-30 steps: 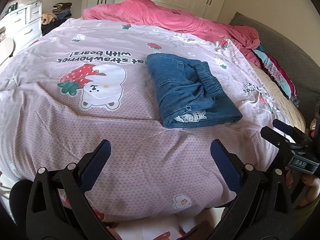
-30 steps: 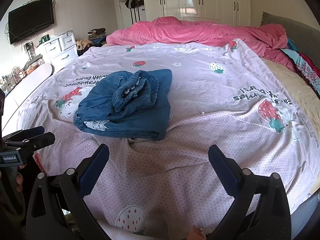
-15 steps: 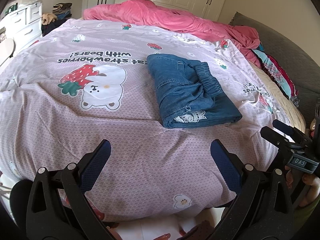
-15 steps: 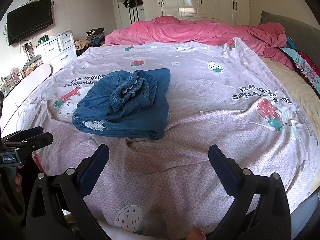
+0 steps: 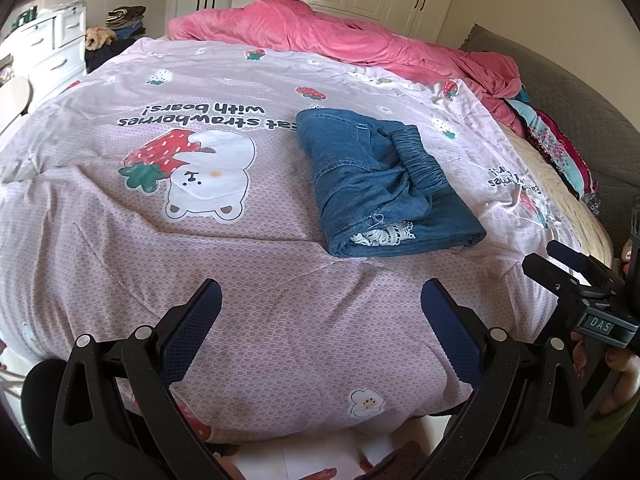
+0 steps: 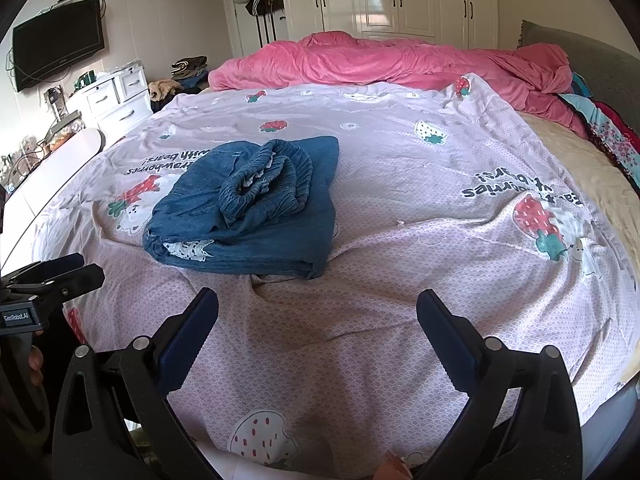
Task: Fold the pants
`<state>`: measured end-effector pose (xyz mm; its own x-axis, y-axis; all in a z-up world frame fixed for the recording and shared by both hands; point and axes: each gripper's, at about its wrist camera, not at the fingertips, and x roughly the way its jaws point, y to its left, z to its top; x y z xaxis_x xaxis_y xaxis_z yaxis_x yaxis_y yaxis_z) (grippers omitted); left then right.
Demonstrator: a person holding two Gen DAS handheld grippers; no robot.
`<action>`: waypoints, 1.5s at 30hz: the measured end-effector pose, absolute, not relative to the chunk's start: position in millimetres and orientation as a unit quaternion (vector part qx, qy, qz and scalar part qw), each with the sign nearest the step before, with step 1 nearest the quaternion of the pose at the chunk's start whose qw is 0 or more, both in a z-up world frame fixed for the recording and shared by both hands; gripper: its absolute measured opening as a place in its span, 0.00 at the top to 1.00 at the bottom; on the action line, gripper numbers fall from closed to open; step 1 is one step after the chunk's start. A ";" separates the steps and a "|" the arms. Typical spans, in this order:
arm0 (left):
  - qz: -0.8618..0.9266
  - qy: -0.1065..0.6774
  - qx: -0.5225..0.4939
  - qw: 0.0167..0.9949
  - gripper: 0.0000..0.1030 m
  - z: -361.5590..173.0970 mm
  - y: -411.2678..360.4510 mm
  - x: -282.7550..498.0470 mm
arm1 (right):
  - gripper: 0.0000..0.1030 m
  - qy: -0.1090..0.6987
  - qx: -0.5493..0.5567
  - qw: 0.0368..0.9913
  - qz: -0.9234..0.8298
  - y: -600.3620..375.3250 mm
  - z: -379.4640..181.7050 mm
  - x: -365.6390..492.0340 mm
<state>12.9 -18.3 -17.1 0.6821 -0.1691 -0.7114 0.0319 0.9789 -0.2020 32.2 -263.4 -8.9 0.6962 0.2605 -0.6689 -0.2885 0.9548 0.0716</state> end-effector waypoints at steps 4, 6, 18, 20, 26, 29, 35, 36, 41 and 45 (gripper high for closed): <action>-0.054 0.395 -0.087 0.913 0.09 -17.0 -17.1 13.2 | 0.04 0.361 -0.020 0.920 0.149 -263.5 -9.1 32.4; -0.054 0.396 -0.087 0.913 0.09 -16.8 -16.6 13.5 | 0.04 0.361 -0.019 0.920 0.149 -263.5 -9.2 32.4; -0.054 0.396 -0.087 0.913 0.09 -17.4 -17.7 12.6 | 0.04 0.363 -0.019 0.920 0.146 -263.4 -10.3 32.6; -0.054 0.396 -0.087 0.913 0.09 -18.1 -17.4 12.5 | 0.04 0.364 -0.019 0.920 0.146 -263.4 -11.0 32.7; -0.053 0.396 -0.087 0.912 0.09 -17.8 -17.0 13.1 | 0.04 0.367 -0.018 0.919 0.143 -263.7 -13.3 33.8; -0.054 0.398 -0.088 0.912 0.09 -19.9 -16.1 12.6 | 0.04 0.370 -0.017 0.918 0.143 -263.5 -14.2 34.9; -0.054 0.401 -0.077 0.911 0.09 -22.1 -20.2 13.1 | 0.04 0.376 -0.016 0.916 0.138 -264.5 -16.1 39.7; -0.054 0.402 -0.077 0.911 0.09 -22.3 -20.6 13.7 | 0.04 0.377 -0.016 0.916 0.137 -264.9 -16.4 40.9; -0.059 0.413 -0.067 0.906 0.09 -23.5 -20.8 18.8 | 0.04 0.381 -0.017 0.915 0.128 -270.4 -18.4 48.4; -0.057 0.421 -0.060 0.903 0.09 -26.1 -19.4 24.3 | 0.04 0.390 -0.017 0.914 0.115 -279.1 -22.1 58.2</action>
